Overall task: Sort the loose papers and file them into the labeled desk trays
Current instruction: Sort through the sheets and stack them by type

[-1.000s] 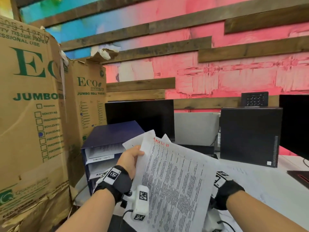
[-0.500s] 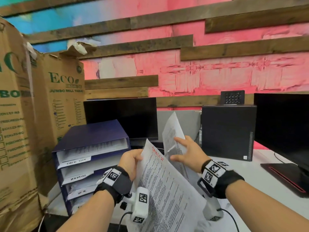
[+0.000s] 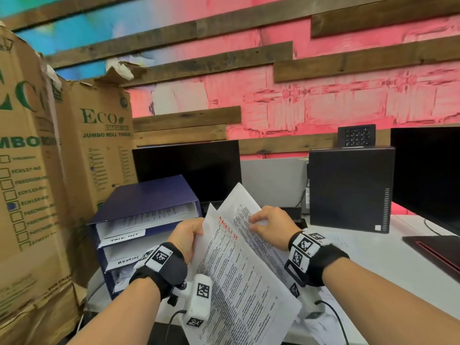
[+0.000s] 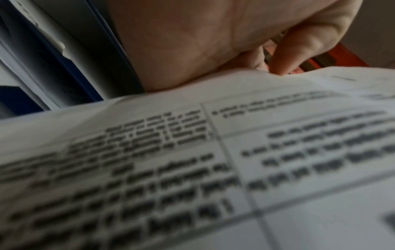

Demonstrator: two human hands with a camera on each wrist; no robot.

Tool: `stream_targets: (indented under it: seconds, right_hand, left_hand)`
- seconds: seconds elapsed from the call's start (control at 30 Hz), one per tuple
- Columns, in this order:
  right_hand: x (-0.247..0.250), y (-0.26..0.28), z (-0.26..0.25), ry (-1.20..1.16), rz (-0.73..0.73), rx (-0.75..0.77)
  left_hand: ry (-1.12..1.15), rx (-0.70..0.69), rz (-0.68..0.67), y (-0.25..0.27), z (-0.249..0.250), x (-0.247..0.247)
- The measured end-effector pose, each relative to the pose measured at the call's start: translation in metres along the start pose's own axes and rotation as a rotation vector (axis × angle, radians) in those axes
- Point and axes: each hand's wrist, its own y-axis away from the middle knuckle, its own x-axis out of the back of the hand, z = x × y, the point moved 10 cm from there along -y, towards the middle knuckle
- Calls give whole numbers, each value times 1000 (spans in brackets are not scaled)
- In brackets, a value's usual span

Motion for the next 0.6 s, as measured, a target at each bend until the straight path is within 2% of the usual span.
stream_targets:
  seconds: [0.07, 0.4, 0.5, 0.6]
  right_hand:
    - [-15, 0, 3, 9, -43, -39]
    - [-87, 17, -15, -369, -287, -118]
    - [-94, 18, -26, -464, -305, -154]
    - [-92, 17, -35, -535, -284, -164]
  left_hand:
    - [24, -27, 27, 1, 9, 9]
    - [234, -194, 140, 31, 58, 44]
    - [244, -209, 192, 39, 64, 51]
    - [240, -233, 165, 50, 76, 45]
